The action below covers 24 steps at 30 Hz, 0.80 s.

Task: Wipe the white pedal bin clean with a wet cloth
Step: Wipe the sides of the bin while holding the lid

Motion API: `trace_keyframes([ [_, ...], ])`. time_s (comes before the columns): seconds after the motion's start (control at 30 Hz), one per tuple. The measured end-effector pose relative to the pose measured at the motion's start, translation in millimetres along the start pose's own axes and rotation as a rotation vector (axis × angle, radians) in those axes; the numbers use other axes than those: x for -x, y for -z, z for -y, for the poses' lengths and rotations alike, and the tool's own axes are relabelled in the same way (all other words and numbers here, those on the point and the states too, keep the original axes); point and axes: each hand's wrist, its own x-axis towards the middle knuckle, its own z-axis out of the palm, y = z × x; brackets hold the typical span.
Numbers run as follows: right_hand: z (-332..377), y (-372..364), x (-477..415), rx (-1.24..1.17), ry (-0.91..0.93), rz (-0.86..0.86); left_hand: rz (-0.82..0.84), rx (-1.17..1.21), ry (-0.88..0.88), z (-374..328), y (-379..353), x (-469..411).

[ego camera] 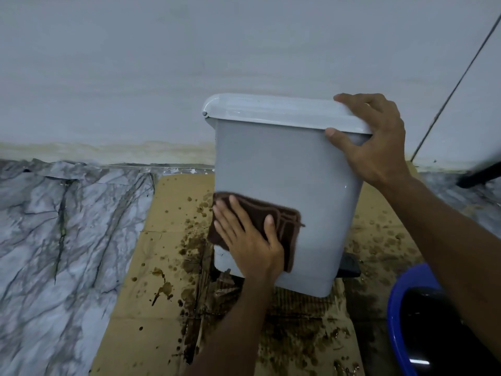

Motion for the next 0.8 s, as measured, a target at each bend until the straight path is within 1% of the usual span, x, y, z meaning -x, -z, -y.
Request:
trace_keyframes([
  [0.07,-0.2,-1.2,0.0,0.001,0.005,-0.016,0.036,0.003,0.098,1.1,-2.8,35.6],
  [0.13,1.4,-1.5,1.1,-0.002,0.006,-0.028,0.072,0.003,0.105,-6.0,-6.3,59.5],
  [0.17,1.7,-0.8,1.9,0.001,0.003,-0.028,0.091,-0.004,0.052,-12.5,-8.9,64.1],
  [0.2,2.1,-0.1,3.0,0.002,-0.001,-0.024,0.116,-0.013,-0.045,-19.5,-11.5,63.0],
  [0.3,2.8,2.4,3.1,-0.007,-0.004,-0.007,0.155,-0.031,-0.432,-43.5,-15.8,26.1],
  [0.33,2.6,2.9,2.2,-0.004,-0.002,0.002,0.143,-0.030,-0.506,-51.3,-15.2,5.7],
  [0.37,2.4,3.2,1.2,-0.003,0.000,0.010,0.124,-0.028,-0.533,-56.6,-13.6,-14.4],
  [0.4,2.5,3.4,0.6,-0.007,-0.002,0.015,0.096,-0.027,-0.518,-58.3,-11.3,-32.1],
  [0.43,2.7,3.3,0.1,-0.013,-0.006,0.016,0.059,-0.027,-0.470,-56.0,-9.1,-45.7],
  [0.5,2.5,2.4,0.6,-0.016,-0.012,0.010,-0.013,-0.016,-0.310,-42.3,-5.7,-55.3],
  [0.6,2.2,-0.1,2.2,-0.009,-0.006,-0.006,-0.071,0.015,-0.026,-16.4,-5.1,-29.2],
  [0.7,2.3,-0.8,2.1,-0.006,-0.003,-0.012,-0.056,0.071,0.285,-6.3,-7.9,22.3],
  [0.73,2.3,-0.7,2.2,-0.003,0.000,-0.014,-0.044,0.086,0.363,-8.3,-9.1,38.9],
  [0.77,2.2,-0.4,2.7,0.001,0.001,-0.016,-0.026,0.092,0.411,-12.7,-10.9,53.8],
  [0.8,2.0,-0.1,3.5,0.001,0.001,-0.019,-0.004,0.093,0.421,-18.4,-12.3,66.0],
])
